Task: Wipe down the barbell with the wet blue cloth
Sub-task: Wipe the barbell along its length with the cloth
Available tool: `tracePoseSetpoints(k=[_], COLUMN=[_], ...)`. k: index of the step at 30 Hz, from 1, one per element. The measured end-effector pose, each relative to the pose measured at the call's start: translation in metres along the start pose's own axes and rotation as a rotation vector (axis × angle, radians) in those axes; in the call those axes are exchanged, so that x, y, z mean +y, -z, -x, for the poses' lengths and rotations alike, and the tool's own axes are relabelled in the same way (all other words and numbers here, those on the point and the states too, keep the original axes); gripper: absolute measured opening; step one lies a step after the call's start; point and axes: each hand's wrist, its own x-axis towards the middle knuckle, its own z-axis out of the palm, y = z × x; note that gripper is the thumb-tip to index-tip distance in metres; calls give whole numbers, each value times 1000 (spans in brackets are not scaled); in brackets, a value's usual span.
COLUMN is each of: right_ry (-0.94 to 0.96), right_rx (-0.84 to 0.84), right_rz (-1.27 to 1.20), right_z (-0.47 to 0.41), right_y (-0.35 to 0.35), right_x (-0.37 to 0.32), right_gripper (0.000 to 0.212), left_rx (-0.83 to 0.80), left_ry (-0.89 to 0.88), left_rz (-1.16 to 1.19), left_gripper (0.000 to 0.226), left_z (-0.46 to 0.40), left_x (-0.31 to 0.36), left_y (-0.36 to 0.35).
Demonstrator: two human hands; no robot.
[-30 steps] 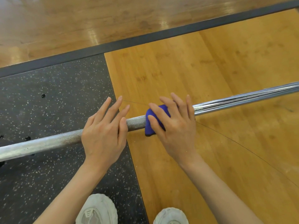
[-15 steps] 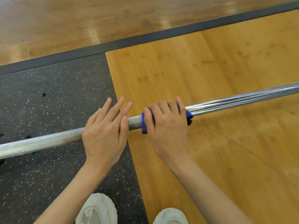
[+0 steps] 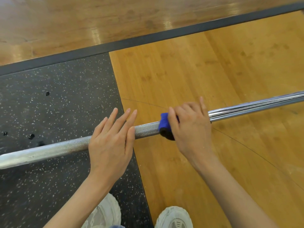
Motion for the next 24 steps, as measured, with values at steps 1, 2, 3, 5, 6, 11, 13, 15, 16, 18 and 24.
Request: tracePoseSetpoints(k=[1, 2, 3, 5, 6, 11, 13, 15, 16, 18, 24], right_ry=[-35, -42, -18, 62, 63, 44, 223, 261, 174, 72, 326], right_rx=[-4, -21, -43, -86, -146, -523, -596, -533, -537, -600, -772], right_rz=[11, 33, 53, 62, 65, 239, 290, 257, 237, 281, 293], right_z=[1, 3, 7, 8, 3, -14, -9, -9, -10, -11, -14], right_y=[1, 1, -2, -1, 5, 25, 22, 23, 23, 29, 25], right_x=[-5, -14, -22, -25, -20, -23, -45, -39, -30, -17, -44], right_gripper=[44, 43, 41, 36, 36, 32, 35, 40, 39, 39, 28], left_rx=[-25, -48, -65, -86, -102, -175, -155, -153, -153, -144, -136], left_ry=[2, -1, -9, -20, -13, -21, -34, -48, -53, -55, -56], left_rz=[7, 12, 8, -27, -45, -107, -112, -123, -125, -127, -115], left_gripper=[47, 47, 47, 48, 50, 57, 58, 59, 58, 56, 55], left_z=[2, 2, 0, -5, -7, -7, -5, -2, 0, 1, 10], left_x=[1, 1, 1, -1, -2, -1, -1, -1, 0, 2, 5], left_y=[2, 5, 7, 11, 12, 7, 8, 9, 9, 10, 10])
